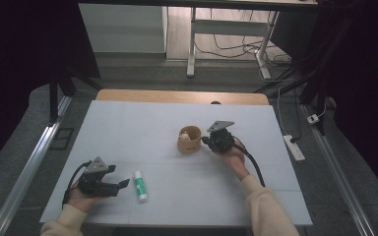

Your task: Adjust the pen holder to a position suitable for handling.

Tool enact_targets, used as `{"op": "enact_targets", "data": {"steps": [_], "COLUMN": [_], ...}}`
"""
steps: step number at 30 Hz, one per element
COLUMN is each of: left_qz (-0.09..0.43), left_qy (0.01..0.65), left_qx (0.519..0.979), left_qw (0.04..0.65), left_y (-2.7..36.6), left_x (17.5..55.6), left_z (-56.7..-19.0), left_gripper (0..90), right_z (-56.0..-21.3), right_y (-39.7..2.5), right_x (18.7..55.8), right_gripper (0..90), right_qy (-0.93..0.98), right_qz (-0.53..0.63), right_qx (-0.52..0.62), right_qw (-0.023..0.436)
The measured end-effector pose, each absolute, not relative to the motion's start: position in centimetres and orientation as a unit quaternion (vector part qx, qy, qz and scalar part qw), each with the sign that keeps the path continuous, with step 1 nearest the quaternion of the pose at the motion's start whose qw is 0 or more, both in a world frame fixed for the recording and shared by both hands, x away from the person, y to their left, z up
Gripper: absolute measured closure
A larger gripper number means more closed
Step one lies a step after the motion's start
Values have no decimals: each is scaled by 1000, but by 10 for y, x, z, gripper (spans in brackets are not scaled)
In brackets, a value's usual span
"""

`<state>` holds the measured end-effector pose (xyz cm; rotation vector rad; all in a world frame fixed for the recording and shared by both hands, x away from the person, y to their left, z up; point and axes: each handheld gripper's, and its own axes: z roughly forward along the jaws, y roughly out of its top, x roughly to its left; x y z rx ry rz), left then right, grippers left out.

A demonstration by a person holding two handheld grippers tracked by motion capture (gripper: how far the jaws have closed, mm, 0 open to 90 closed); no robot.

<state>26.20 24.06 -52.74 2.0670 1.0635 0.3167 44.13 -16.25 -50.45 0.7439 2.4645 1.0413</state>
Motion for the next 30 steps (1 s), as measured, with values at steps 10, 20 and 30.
{"op": "enact_targets", "data": {"steps": [10,20,30], "left_qz": [126,126,125], "left_qy": [417,419,420], "left_qx": [812,811,811], "left_qw": [388,388,388], "left_y": [241,241,242], "left_x": [261,262,262], "left_z": [-527,-527,-527], "left_gripper": [199,198,198], "right_z": [-477,-473,-474], "right_y": [-177,-172,-154], "right_x": [414,395,383], "right_gripper": [557,386,353], "right_qy": [865,877,887], "right_qz": [416,424,426], "right_qx": [228,182,144], "right_qw": [160,136,105]}}
